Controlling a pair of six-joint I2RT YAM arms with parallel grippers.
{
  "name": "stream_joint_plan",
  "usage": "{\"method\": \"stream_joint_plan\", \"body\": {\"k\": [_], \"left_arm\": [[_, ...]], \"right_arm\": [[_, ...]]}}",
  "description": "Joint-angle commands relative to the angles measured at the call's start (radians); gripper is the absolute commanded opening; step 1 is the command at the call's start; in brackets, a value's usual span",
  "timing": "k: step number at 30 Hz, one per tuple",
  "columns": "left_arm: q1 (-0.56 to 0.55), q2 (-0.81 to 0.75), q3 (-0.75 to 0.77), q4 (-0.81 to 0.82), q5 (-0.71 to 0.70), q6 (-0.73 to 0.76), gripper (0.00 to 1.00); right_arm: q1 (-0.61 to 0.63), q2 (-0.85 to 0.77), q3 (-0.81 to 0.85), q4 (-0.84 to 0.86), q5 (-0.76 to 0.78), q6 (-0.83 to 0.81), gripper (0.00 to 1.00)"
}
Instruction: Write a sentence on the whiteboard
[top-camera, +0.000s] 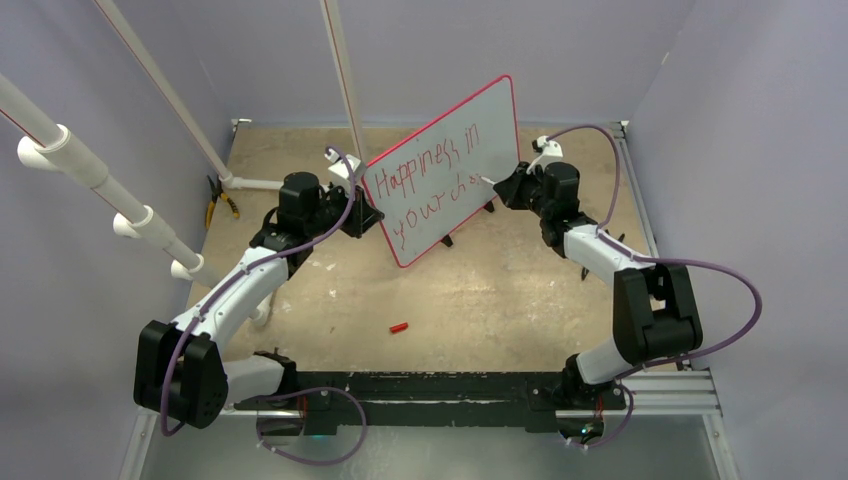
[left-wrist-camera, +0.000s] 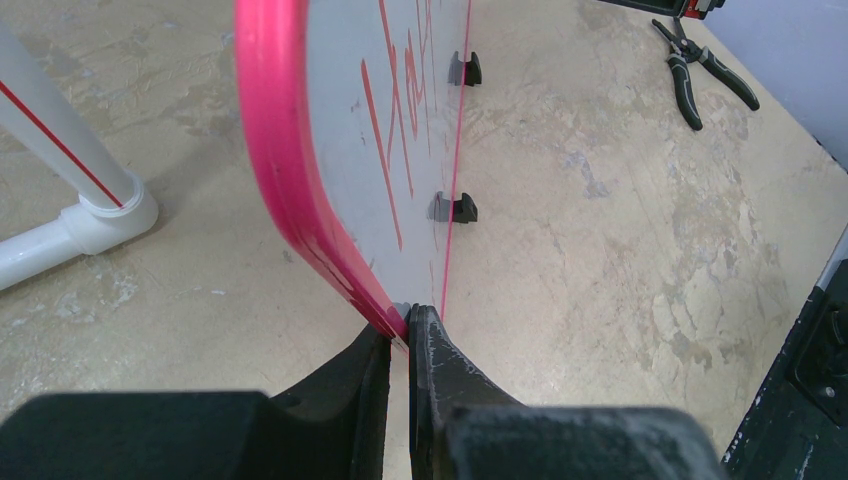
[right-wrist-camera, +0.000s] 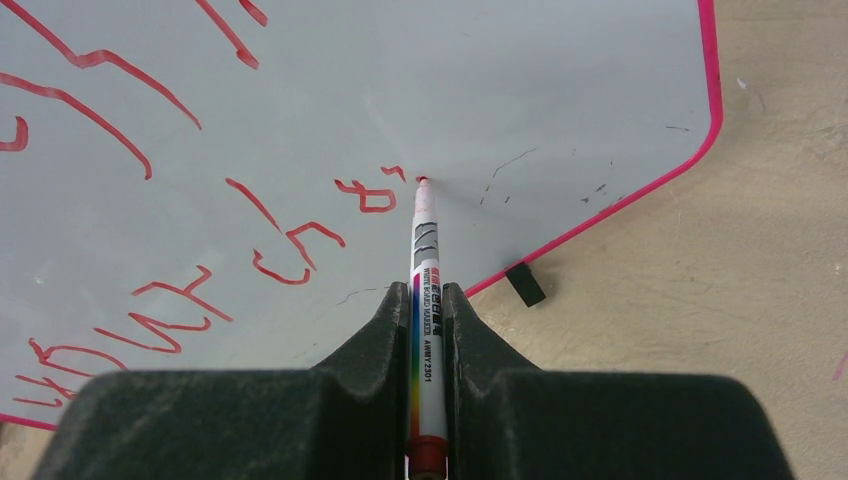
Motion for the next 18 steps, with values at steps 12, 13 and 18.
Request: {"method": "stream_joint_plan", "body": {"k": [12,13,18], "left_arm": [[-0.017,0.002,0.010,-0.037,0.005,0.044,0.00],[-0.017,0.002,0.009,-0.038,0.005,0.043,0.00],[-0.017,0.001,0.010,-0.038,0.006,0.043,0.00]], "right_arm": [[0.005,0.013,-0.019,0.036,-0.027,0.007,0.00],[0.005,0.013,-0.022,0.035,-0.027,0.007,0.00],[0.005,0.010,-0.035,0.036,-0.025,0.008,0.00]]}}
